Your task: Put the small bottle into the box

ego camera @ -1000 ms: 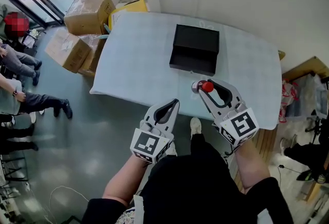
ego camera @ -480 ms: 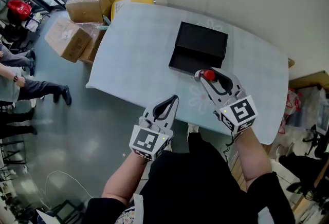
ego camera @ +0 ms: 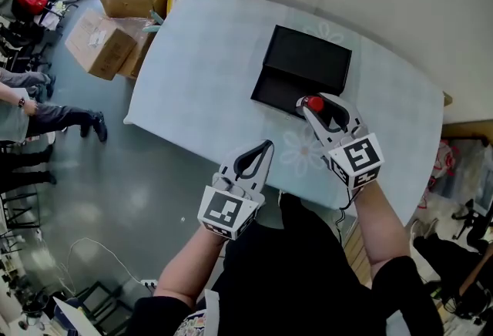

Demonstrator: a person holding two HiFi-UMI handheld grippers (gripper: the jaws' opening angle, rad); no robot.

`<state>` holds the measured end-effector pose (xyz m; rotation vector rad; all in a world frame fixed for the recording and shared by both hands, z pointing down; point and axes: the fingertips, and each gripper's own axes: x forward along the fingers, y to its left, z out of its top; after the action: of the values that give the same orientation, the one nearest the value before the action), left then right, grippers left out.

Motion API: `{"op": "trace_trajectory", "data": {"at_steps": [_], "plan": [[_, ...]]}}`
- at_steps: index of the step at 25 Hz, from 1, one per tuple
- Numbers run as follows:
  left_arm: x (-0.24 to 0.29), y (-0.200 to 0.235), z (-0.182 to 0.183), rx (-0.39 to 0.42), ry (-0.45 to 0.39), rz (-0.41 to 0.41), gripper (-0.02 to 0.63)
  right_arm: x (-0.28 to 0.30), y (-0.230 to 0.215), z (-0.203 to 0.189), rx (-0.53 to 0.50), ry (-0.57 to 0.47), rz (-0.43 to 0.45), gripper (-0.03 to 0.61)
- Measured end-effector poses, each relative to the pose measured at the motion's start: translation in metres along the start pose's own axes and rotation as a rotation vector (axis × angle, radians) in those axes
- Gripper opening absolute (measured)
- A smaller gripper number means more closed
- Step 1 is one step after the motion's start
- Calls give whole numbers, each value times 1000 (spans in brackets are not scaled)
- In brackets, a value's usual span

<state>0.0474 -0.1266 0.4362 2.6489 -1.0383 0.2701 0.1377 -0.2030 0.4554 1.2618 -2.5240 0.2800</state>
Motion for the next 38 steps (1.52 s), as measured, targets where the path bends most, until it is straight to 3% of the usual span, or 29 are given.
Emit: {"op": "trace_trajectory", "data": {"at_steps": [18,38], "plan": [[14,17,-31,-57,65,46,3,63,-18,-69,5,139,51,150],[13,29,-40,-77,85,47,3,79,-18,-89,-12,165,24,150]]}}
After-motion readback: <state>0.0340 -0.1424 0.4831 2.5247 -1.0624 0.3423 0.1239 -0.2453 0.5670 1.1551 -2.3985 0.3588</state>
